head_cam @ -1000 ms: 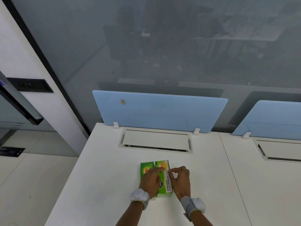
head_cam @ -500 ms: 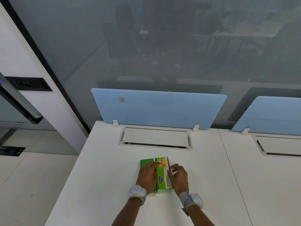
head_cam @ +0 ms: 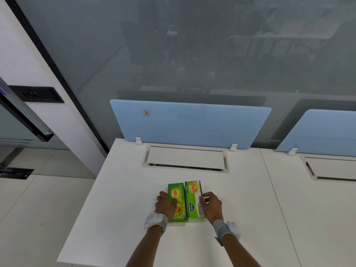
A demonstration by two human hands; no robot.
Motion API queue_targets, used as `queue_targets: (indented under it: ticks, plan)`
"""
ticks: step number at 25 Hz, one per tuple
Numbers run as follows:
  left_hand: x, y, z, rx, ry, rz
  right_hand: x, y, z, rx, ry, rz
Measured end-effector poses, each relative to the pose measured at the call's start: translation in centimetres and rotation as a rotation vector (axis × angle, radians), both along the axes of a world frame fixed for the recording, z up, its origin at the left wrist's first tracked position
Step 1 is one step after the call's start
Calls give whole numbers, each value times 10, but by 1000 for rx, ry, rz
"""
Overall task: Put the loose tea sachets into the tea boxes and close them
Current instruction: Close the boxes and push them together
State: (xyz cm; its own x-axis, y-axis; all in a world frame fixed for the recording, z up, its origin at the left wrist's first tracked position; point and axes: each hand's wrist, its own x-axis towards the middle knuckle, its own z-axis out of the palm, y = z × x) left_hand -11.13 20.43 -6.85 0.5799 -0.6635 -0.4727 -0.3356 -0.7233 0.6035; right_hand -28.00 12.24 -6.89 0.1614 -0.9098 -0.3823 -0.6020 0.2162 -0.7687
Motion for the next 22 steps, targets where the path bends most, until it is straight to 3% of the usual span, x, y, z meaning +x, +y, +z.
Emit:
queue_targets:
  ticks: [10,16,22]
  plan:
    - [-6,-6,-1,96,171,85,0,8,4,193,29,16]
    - [6,-28,13,5,131,66,13,5,20,127,-116,-74]
    - [34,-91,35,-111,110,47,37,-64,38,24,-145,-61]
